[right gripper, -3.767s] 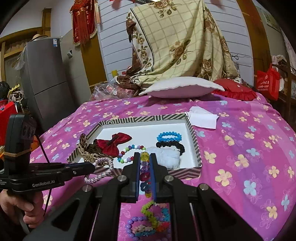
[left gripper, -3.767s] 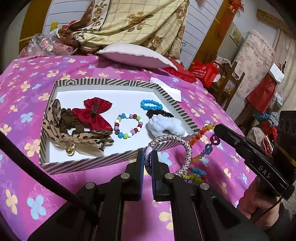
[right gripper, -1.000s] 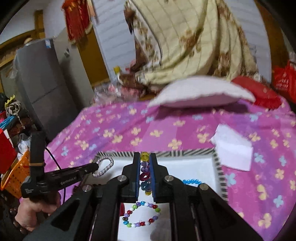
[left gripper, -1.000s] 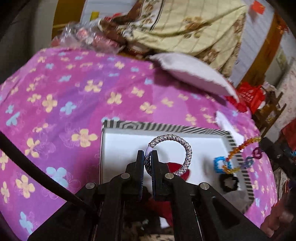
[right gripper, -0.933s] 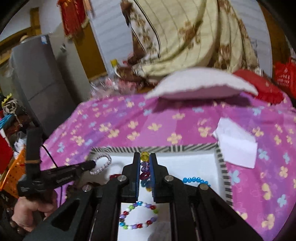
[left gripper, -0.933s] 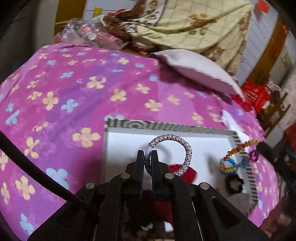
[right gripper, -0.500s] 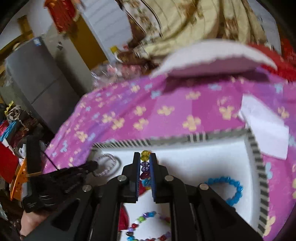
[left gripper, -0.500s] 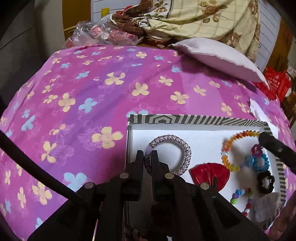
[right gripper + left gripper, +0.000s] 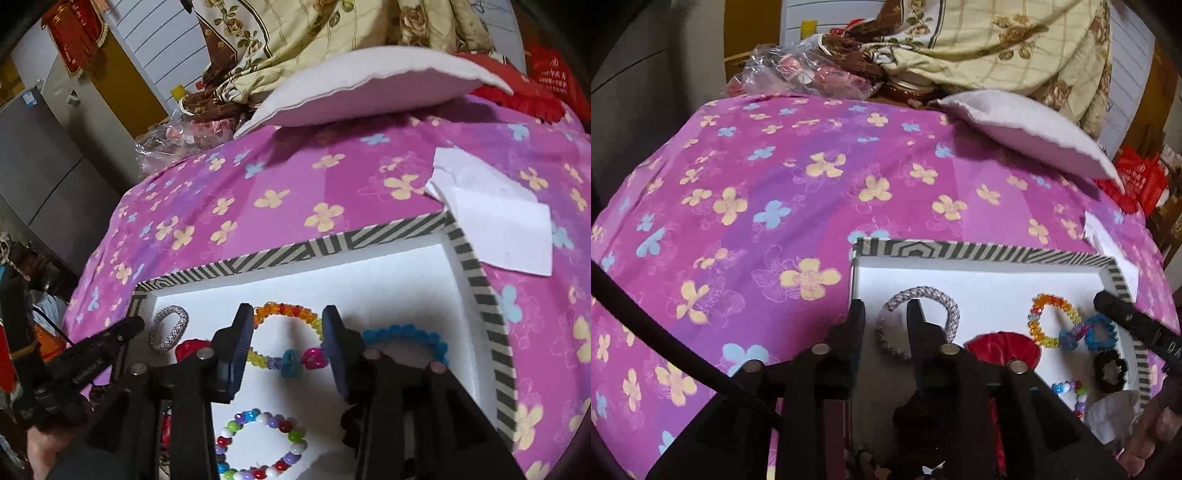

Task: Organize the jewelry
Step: 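Move both tools back toward the purple and green bracelets, then grasp the green-blue bracelet with the right tool while the left tool grasps the purple bead bracelet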

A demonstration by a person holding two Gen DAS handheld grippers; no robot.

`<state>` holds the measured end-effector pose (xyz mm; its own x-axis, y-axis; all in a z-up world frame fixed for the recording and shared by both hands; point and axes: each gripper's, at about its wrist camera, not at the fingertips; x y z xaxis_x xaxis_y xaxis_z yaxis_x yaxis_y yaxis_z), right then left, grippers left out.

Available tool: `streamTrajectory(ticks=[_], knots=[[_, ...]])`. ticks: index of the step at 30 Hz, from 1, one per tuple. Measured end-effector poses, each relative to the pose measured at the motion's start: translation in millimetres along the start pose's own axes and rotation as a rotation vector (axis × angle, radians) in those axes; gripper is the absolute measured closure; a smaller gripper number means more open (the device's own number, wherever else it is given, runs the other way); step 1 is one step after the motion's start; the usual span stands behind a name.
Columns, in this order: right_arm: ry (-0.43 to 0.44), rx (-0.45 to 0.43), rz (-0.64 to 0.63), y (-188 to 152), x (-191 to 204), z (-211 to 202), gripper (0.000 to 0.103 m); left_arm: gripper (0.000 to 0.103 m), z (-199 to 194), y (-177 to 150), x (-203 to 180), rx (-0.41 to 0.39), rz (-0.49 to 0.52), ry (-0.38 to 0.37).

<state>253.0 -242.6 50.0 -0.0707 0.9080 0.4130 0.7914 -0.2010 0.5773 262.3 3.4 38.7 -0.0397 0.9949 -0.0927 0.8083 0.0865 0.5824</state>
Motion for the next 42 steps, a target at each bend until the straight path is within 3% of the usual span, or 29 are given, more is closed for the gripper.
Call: streamTrajectory(ticks=[4, 8, 12, 15, 20, 24, 27, 32, 34, 39, 42], knots=[[-0.004, -0.031, -0.018, -4.0, 1.9, -20.1, 0.063, 0.077, -4.7, -2.0, 5.4, -0.007, -0.025, -0.027], [-0.019, -0.128, -0.029, -19.1, 0.7, -67.1, 0.063, 0.075, -22.0, -11.9, 7.2, -0.041, -0.038, -0.058], [-0.058, -0.23, -0.055, -58.5, -6.1, -124.8, 0.062, 0.074, -48.7, -32.8, 3.5, -0.063, -0.035, -0.118], [-0.127, -0.277, -0.061, -103.2, -22.3, -164.8, 0.055, 0.074, -77.9, -56.9, -7.9, -0.097, 0.014, -0.161], [-0.118, -0.206, 0.11, -159.0, -68.1, -205.1, 0.054, 0.069, -122.9, -114.5, -34.3, -0.119, 0.097, -0.267], [-0.162, -0.122, 0.082, -189.7, -74.3, -213.5, 0.054, 0.068, -133.0, -162.5, -64.6, -0.062, 0.201, -0.351], [-0.066, -0.066, 0.041, -208.9, -68.8, -208.3, 0.054, 0.068, -125.5, -186.6, -86.8, -0.005, 0.285, -0.361], [-0.041, -0.004, -0.137, -208.0, -39.7, -183.5, 0.054, 0.068, -117.7, -203.1, -111.4, 0.038, 0.373, -0.415], [-0.016, 0.002, -0.13, -207.3, -36.3, -177.5, 0.061, 0.068, -116.8, -205.5, -115.9, 0.038, 0.388, -0.42], [-0.063, 0.027, -0.141, -206.0, -35.8, -164.9, 0.074, 0.068, -111.1, -206.2, -117.7, 0.055, 0.376, -0.42], [-0.059, 0.029, -0.168, -206.0, -30.8, -160.9, 0.075, 0.068, -108.9, -205.3, -117.2, 0.061, 0.365, -0.418]])
Point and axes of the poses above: each gripper's, at about its wrist camera, not at the fingertips, and z roughly the way its jaws point, x to its left, y to its top, and after that the axes turned 5 degrees about y, right-handed
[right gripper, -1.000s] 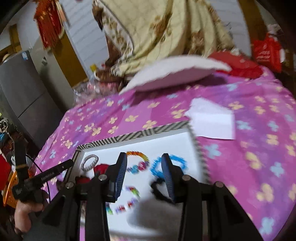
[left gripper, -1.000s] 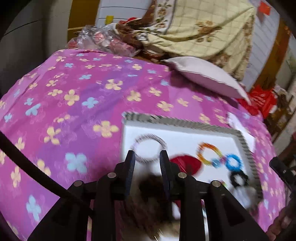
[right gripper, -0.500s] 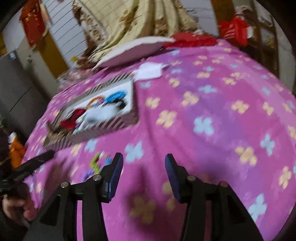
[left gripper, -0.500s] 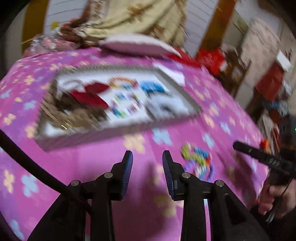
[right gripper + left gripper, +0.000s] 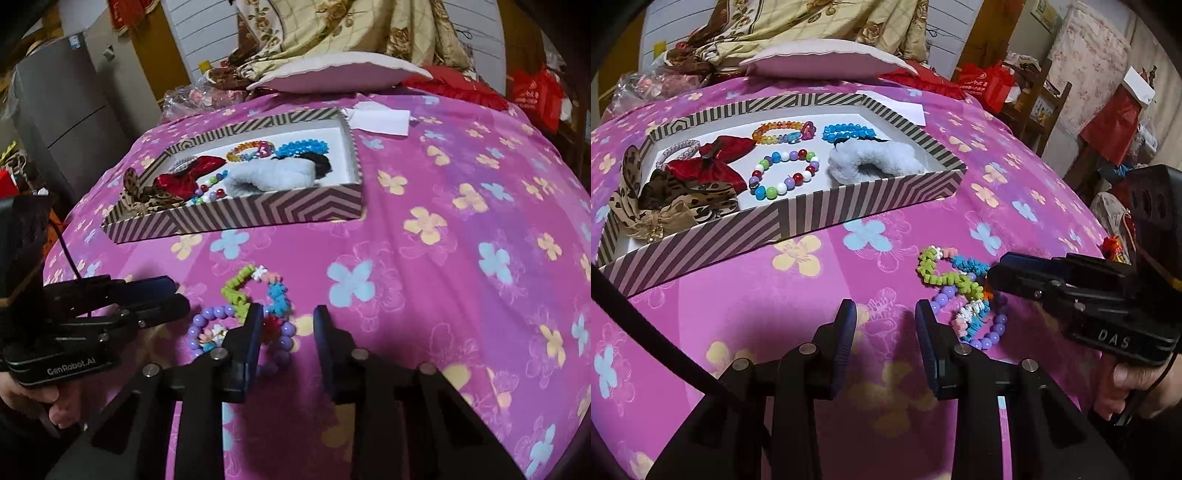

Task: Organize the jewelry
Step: 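Grasp the green-blue bracelet with the right tool while the left tool grasps the purple bead bracelet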

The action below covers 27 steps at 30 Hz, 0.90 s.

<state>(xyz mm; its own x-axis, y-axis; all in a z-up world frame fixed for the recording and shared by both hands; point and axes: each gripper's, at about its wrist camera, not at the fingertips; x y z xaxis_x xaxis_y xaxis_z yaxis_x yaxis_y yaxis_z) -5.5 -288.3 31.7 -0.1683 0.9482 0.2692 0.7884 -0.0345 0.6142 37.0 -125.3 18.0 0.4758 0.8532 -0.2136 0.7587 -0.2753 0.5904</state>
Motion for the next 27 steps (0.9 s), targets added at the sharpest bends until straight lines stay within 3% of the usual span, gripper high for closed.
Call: streamTrajectory(ticks=[6, 12, 18, 20, 21, 27], knots=[[0.021, 0.024, -0.038, 1.1, 12.9, 13.6, 0.076, 0.065, 1.2, 0.4, 2.5, -0.013, -0.031, -0.009], [0.018, 0.034, -0.007, 1.0, 13.2, 18.8, 0.082, 0.049, 1.6, 1.2, 0.7, -0.013, -0.033, -0.054], [0.008, 0.031, -0.037, 0.7, 16.3, 19.1, 0.083, 0.048, 1.5, 0.8, -1.1, -0.019, -0.026, -0.049], [0.017, 0.013, -0.049, 0.9, 18.7, 16.5, 0.083, 0.048, 1.3, 0.6, -1.4, -0.02, -0.023, -0.048], [0.015, 0.003, -0.061, 1.1, 20.8, 14.6, 0.088, 0.048, 1.5, 0.8, -1.6, -0.02, -0.021, -0.045], [0.019, -0.063, -0.05, 5.4, 19.9, 1.0, 0.089, 0.048, 2.5, 0.7, -6.3, -0.025, 0.013, -0.02]])
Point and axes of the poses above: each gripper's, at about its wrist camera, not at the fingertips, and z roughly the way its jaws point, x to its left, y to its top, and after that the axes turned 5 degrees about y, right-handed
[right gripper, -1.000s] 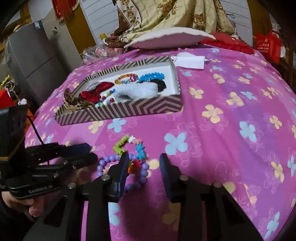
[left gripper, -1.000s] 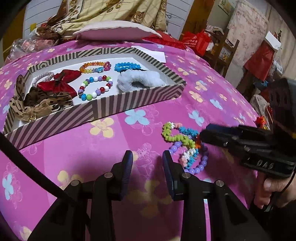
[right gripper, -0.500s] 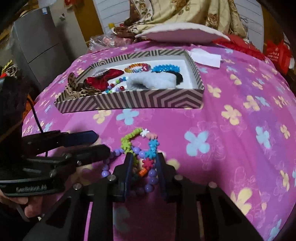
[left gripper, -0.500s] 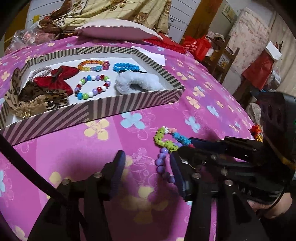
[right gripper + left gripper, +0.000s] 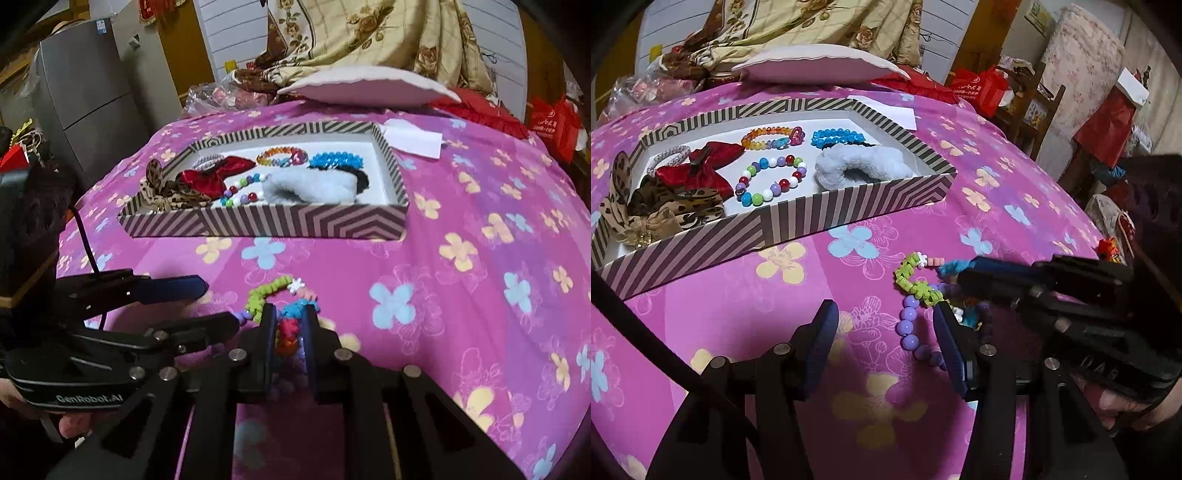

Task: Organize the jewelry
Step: 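Grasp the green-blue bracelet with the right tool while the left tool grasps the purple bead bracelet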

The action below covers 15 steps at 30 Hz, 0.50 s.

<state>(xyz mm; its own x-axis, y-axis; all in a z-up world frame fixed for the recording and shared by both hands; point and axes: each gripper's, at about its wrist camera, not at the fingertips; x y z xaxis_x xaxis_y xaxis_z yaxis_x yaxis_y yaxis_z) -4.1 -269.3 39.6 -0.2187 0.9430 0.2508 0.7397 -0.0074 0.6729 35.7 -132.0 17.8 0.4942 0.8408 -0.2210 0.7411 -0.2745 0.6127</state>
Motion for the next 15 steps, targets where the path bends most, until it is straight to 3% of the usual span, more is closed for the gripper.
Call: streamTrajectory(ticks=[7, 9, 15], knots=[[0.014, -0.262, 0.116, 11.9, -24.0, -52.0, 0.089, 0.048, 1.4, 0.9, -2.7, -0.004, 0.019, 0.011], [-0.009, -0.293, 0.152, 11.9, -32.4, -58.5, 0.089, 0.048, 2.6, 1.6, -5.8, -0.006, 0.029, 0.008], [-0.077, -0.073, 0.295, 0.1, -63.9, -22.9, 0.089, 0.048, 7.3, 2.9, -18.7, 0.007, 0.078, -0.009]])
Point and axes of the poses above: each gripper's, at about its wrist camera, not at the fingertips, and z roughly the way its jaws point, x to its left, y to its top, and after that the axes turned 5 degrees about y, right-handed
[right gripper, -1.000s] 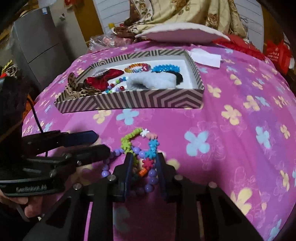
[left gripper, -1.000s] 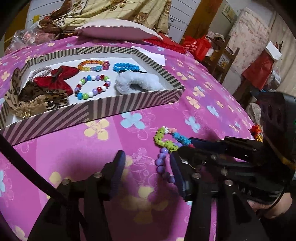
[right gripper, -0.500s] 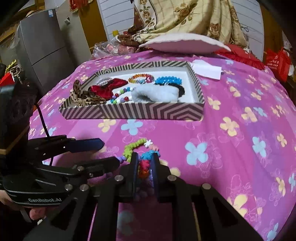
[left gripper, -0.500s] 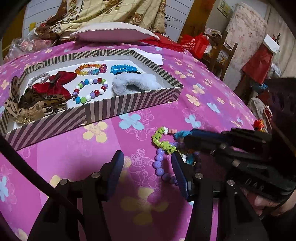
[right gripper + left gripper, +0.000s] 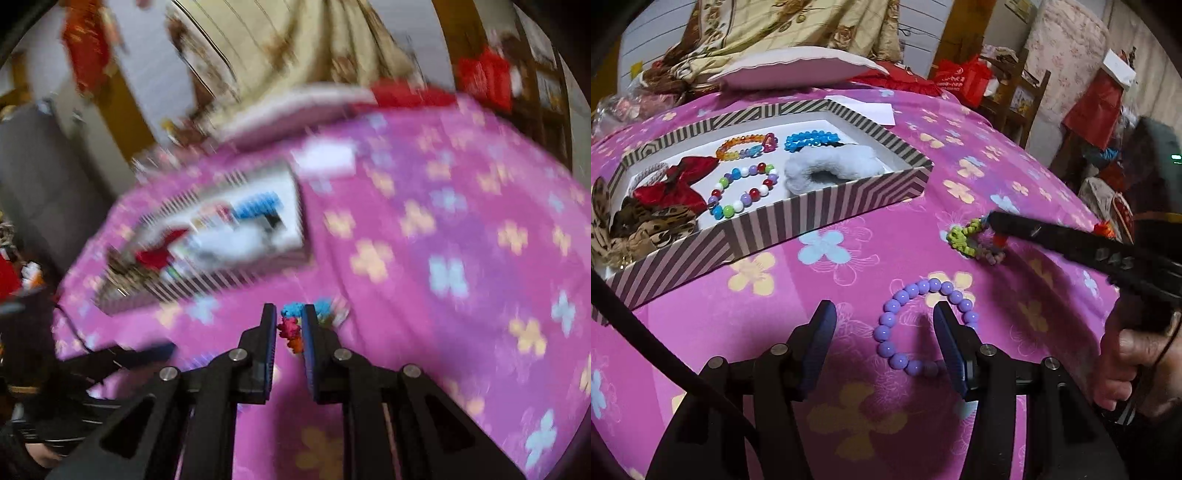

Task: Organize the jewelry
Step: 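Grasp the green-blue bracelet with the right tool while the left tool grasps the purple bead bracelet, then lift the purple bracelet with the left tool while the right tool lifts the green-blue bracelet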

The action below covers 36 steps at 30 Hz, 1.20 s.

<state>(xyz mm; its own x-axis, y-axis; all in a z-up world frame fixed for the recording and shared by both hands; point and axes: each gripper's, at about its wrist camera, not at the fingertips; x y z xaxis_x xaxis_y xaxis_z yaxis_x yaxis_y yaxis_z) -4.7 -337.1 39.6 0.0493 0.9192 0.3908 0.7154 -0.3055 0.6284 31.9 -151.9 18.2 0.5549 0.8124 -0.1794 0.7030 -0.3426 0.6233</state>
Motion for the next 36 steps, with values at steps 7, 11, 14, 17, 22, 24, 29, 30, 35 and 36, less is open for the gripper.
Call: streamTrajectory(ticks=[7, 11, 14, 17, 22, 24, 29, 30, 35, 36], knots=[[-0.073, 0.023, 0.03, -6.5, -18.8, -0.7, 0.088, 0.075, 2.7, -2.1, -17.7, 0.013, 0.123, 0.123], [-0.089, 0.025, 0.061, -9.5, -30.5, -2.3, 0.073, 0.092, 1.9, -0.3, -5.6, 0.01, 0.081, 0.138], [-0.115, 0.034, 0.029, -9.5, -25.8, 3.3, 0.064, 0.092, 0.3, 0.5, 3.0, 0.009, 0.048, 0.14], [-0.133, 0.045, -0.032, -9.7, -15.2, 9.6, 0.064, 0.092, -2.0, 0.7, 10.9, 0.01, 0.019, 0.132], [-0.132, 0.048, -0.08, -9.4, -8.2, 13.1, 0.071, 0.091, -2.5, 0.3, 17.1, 0.005, -0.002, 0.129], [-0.142, 0.057, -0.098, -9.6, -6.3, 13.2, 0.081, 0.091, -2.3, 0.3, 17.2, 0.003, -0.004, 0.127], [-0.136, 0.011, -0.124, -8.0, 1.0, 3.8, 0.088, 0.09, -2.7, 0.6, 18.2, 0.005, -0.006, 0.119], [-0.119, -0.009, -0.121, -7.1, 2.3, 0.5, 0.089, 0.088, -2.6, 0.5, 18.3, 0.004, -0.007, 0.113], [0.016, -0.094, -0.147, -4.4, 21.8, -14.2, 0.089, 0.075, -2.1, 0.5, 15.0, 0.003, -0.002, 0.085], [0.04, -0.101, -0.149, -4.5, 25.2, -14.9, 0.089, 0.074, -1.9, 0.3, 13.8, 0.004, 0.003, 0.083]])
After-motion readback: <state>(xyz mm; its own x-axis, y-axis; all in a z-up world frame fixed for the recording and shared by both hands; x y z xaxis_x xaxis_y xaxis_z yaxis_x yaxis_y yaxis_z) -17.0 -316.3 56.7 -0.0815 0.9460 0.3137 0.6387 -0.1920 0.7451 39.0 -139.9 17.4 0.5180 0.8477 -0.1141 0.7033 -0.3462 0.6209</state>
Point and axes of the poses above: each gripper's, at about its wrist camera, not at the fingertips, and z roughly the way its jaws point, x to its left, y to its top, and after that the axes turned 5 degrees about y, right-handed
